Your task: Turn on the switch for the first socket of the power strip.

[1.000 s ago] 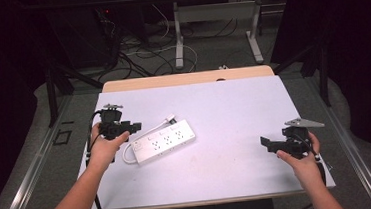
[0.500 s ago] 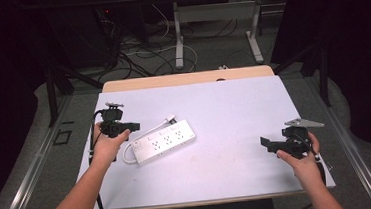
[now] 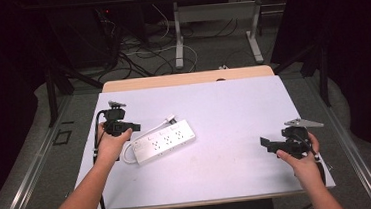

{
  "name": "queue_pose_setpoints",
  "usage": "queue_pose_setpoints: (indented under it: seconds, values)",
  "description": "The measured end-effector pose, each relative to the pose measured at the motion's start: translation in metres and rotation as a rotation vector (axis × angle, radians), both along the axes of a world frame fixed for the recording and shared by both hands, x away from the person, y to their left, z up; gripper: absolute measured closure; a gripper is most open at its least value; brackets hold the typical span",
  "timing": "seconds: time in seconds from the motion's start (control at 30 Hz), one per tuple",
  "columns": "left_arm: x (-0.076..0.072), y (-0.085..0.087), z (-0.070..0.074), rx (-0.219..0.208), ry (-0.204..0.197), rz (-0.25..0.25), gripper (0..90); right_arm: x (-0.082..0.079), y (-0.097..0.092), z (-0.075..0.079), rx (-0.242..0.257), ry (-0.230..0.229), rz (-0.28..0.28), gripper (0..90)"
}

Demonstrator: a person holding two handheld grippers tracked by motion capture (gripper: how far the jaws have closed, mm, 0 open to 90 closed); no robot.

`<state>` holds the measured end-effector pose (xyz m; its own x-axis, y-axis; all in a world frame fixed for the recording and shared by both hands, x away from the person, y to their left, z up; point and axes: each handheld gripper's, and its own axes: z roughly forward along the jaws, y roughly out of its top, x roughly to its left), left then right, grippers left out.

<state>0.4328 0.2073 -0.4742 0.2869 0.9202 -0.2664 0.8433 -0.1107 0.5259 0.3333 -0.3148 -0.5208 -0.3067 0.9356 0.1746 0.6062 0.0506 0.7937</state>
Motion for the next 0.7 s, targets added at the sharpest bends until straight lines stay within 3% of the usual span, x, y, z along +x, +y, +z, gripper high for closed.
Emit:
queue_pose_setpoints:
  seconds: [0.13,0.17,0.2,0.7]
  values:
    - [0.001,-0.002,-0.001,-0.007,0.014,0.019,76.7,0.000,0.000,0.000,-0.002,0.000,0.001,6.3]
    - [0.002,-0.001,-0.001,-0.005,0.030,0.002,78.0,0.000,0.000,0.000,0.001,0.002,0.001,6.2]
    - [0.002,-0.003,-0.002,-0.011,0.015,0.026,78.0,0.000,0.000,0.000,0.001,0.002,0.001,6.2]
    - [0.007,-0.008,-0.012,-0.023,0.057,0.055,85.3,0.000,0.000,-0.001,-0.005,0.000,0.006,6.3]
